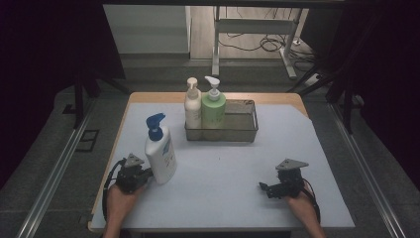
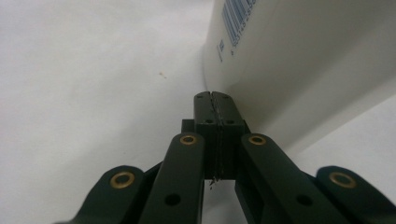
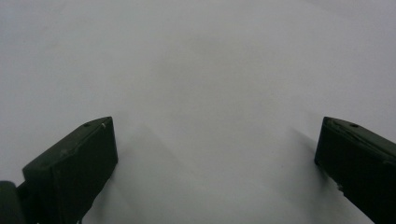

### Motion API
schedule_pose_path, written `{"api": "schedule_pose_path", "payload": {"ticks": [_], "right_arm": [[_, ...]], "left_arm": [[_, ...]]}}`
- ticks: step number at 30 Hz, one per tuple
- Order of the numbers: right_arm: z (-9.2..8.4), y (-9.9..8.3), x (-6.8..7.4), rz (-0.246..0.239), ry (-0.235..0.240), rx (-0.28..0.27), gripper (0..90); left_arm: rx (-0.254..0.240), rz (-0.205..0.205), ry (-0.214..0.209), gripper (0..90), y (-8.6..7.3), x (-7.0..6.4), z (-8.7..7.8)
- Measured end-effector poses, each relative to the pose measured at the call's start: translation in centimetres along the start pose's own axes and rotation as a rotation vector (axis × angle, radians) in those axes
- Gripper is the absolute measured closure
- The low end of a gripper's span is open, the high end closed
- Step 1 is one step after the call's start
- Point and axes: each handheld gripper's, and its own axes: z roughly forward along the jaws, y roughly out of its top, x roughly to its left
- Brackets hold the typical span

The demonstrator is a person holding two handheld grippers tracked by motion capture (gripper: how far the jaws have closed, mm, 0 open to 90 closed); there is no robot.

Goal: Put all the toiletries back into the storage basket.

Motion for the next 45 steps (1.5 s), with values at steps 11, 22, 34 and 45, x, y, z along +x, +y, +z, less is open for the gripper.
{"api": "schedule_pose_path", "payload": {"ticks": [11,22,34,45], "right_arm": [[0.0,0.0,0.0,0.000,0.000,0.000,0.0],[0.0,0.0,0.0,0.000,0.000,0.000,0.0],[0.0,0.0,0.0,0.000,-0.001,-0.001,0.0],[0.0,0.0,0.0,-0.001,-0.001,-0.001,0.0]], "left_arm": [[0.003,0.029,-0.021,89.3,0.2,-1.3,0.5],[-0.005,0.040,-0.050,89.3,0.4,-2.1,1.0],[0.002,0.099,-0.098,89.3,1.1,-3.9,1.8],[0.002,0.127,-0.133,89.0,1.7,-5.1,2.6]]}}
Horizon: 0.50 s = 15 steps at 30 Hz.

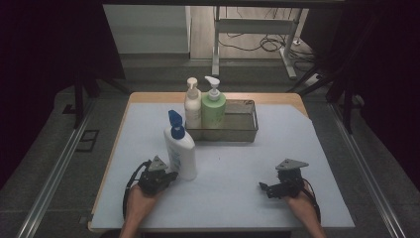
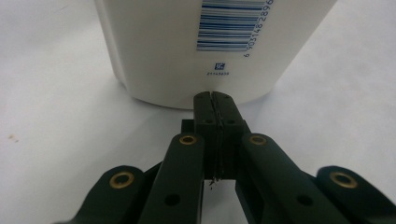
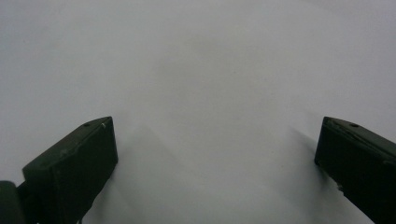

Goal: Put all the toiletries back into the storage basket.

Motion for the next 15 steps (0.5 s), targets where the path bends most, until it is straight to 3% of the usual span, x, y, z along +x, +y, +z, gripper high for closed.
{"api": "schedule_pose_path", "payload": {"ticks": [6,11,15], "right_arm": [[0.00,0.00,0.00,-0.001,0.000,0.000,0.0],[0.00,0.02,0.00,0.000,0.000,0.002,0.0],[0.00,0.05,-0.01,0.001,-0.001,0.005,0.0]], "left_arm": [[0.006,0.013,-0.025,89.0,0.34,-0.47,0.81],[0.022,0.027,-0.004,85.4,0.23,-0.60,0.93],[0.012,0.006,0.014,78.0,0.02,-0.56,0.59]]}}
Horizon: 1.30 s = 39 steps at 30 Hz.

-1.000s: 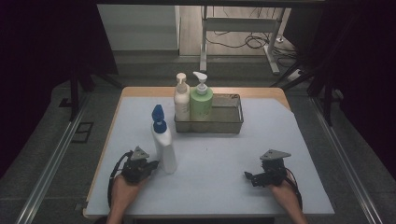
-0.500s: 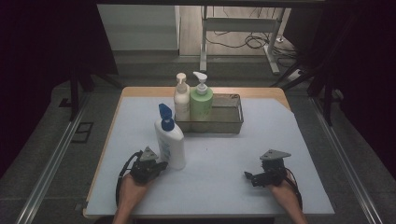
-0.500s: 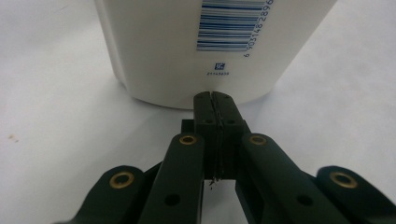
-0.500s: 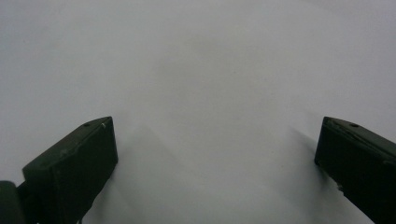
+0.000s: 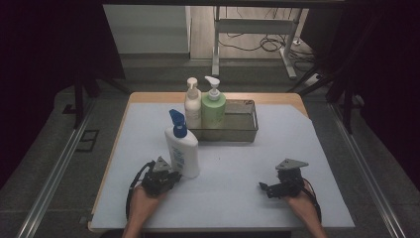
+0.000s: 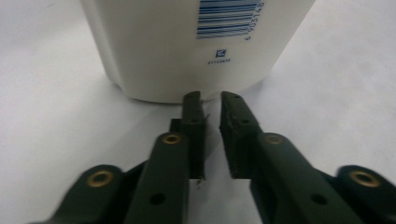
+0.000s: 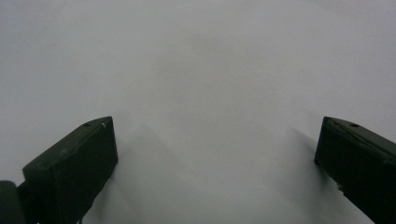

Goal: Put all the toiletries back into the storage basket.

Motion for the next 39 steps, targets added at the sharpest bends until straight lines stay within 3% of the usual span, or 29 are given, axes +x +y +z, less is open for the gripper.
{"api": "schedule_pose_path", "payload": {"ticks": [8,13,15,19,31,39], "right_arm": [[0.0,0.1,0.0,0.004,0.000,0.006,0.0],[-0.1,0.2,0.0,0.009,-0.001,0.010,0.0],[-0.1,0.2,0.1,0.006,0.000,0.012,0.4],[-0.3,0.4,0.5,-0.019,0.015,0.014,0.9],[-0.6,2.0,2.1,-0.064,0.072,-0.040,1.3],[-0.8,3.6,3.1,-0.063,0.113,-0.058,1.1]], "left_arm": [[0.009,-0.003,0.041,52.1,-0.7,-0.2,-0.6],[0.000,-0.030,0.065,34.1,-1.5,0.2,-1.3],[-0.007,-0.049,0.080,27.5,-1.8,0.4,-1.6],[-0.002,-0.048,0.105,14.6,-2.1,0.6,-1.7],[0.012,-0.038,0.138,12.2,-2.5,0.6,-1.3],[0.009,-0.038,0.143,12.0,-2.6,0.6,-1.3]]}}
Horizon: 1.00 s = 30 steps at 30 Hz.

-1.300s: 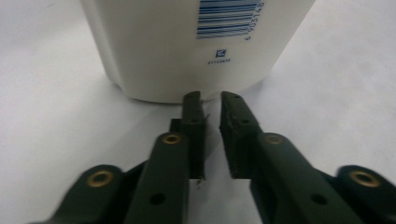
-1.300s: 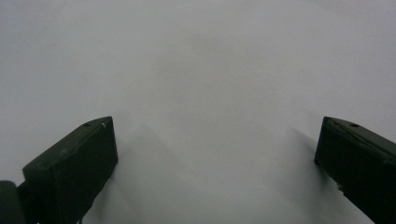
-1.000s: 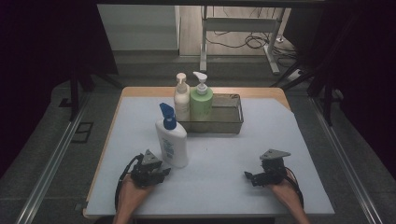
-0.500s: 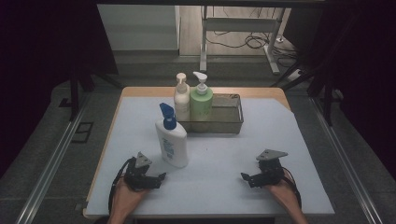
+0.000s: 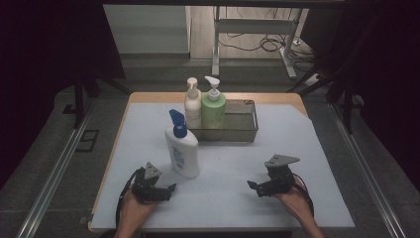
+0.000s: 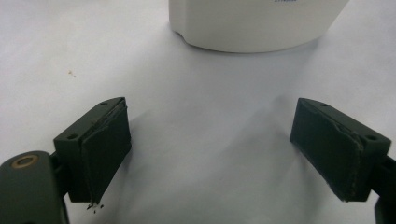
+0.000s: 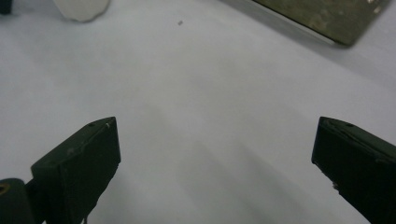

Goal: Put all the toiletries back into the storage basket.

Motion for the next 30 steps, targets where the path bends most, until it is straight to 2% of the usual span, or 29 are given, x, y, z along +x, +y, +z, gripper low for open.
{"api": "schedule_pose_path", "payload": {"ticks": [15,30], "right_arm": [[1.0,3.7,2.4,-0.057,0.065,-0.018,2.3],[2.5,6.9,4.6,-0.090,0.128,-0.046,0.0]], "left_arm": [[-0.003,-0.006,0.003,12.1,0.0,-0.1,0.0],[0.004,-0.002,0.005,12.1,0.0,0.0,-0.1]]}}
